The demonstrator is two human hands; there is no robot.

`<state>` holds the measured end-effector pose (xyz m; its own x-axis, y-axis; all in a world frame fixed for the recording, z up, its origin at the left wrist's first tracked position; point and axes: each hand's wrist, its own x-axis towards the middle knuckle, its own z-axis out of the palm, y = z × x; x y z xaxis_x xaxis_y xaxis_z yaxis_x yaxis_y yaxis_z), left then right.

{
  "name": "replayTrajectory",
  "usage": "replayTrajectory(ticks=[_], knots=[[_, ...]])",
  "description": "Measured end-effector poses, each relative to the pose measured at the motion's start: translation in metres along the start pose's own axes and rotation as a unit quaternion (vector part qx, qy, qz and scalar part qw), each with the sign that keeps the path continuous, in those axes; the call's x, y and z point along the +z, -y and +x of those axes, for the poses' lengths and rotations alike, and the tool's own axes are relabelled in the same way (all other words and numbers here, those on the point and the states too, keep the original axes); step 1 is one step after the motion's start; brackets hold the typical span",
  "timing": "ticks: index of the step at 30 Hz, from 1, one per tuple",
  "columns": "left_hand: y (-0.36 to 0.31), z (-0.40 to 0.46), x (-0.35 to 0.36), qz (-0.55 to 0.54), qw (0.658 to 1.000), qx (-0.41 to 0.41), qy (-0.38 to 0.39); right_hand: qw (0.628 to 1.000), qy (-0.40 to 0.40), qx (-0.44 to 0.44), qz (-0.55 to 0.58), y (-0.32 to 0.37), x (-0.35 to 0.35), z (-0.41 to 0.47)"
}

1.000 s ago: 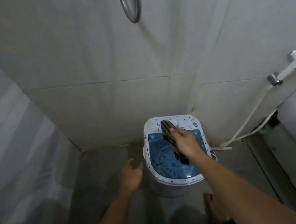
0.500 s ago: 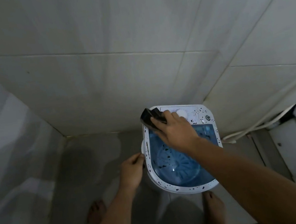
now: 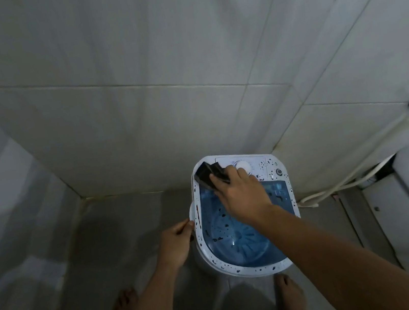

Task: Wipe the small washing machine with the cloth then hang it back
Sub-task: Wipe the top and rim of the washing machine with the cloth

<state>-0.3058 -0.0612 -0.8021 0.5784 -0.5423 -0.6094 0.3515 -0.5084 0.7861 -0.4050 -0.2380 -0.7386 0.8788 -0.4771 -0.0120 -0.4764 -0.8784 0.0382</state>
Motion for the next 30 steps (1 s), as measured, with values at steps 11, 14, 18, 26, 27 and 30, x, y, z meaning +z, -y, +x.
replayTrajectory(ticks=[11, 14, 18, 26, 27, 30], knots=[[0.001, 0.001, 0.0, -0.023, 1.0, -0.001, 0.001, 0.988, 0.031, 0.145, 0.034, 0.011, -0.008, 0.008], [0.001, 0.002, 0.0, -0.02, 1.0, -0.001, 0.003, 0.994, 0.045, 0.091, 0.029, 0.021, -0.005, -0.012], [-0.001, 0.001, -0.001, -0.016, 1.0, 0.002, 0.004, 0.995, 0.031, 0.084, 0.037, 0.004, -0.018, -0.001], [0.001, 0.003, -0.004, -0.001, 1.0, 0.011, 0.004, 0.997, 0.051, 0.042, -0.038, -0.012, -0.031, 0.017], [0.001, 0.004, -0.005, 0.001, 1.0, 0.01, 0.007, 0.996, 0.065, 0.013, -0.055, -0.012, -0.028, 0.011], [0.0, 0.004, -0.006, -0.004, 1.0, 0.009, 0.01, 0.995, 0.071, 0.032, -0.064, -0.021, -0.036, 0.011]])
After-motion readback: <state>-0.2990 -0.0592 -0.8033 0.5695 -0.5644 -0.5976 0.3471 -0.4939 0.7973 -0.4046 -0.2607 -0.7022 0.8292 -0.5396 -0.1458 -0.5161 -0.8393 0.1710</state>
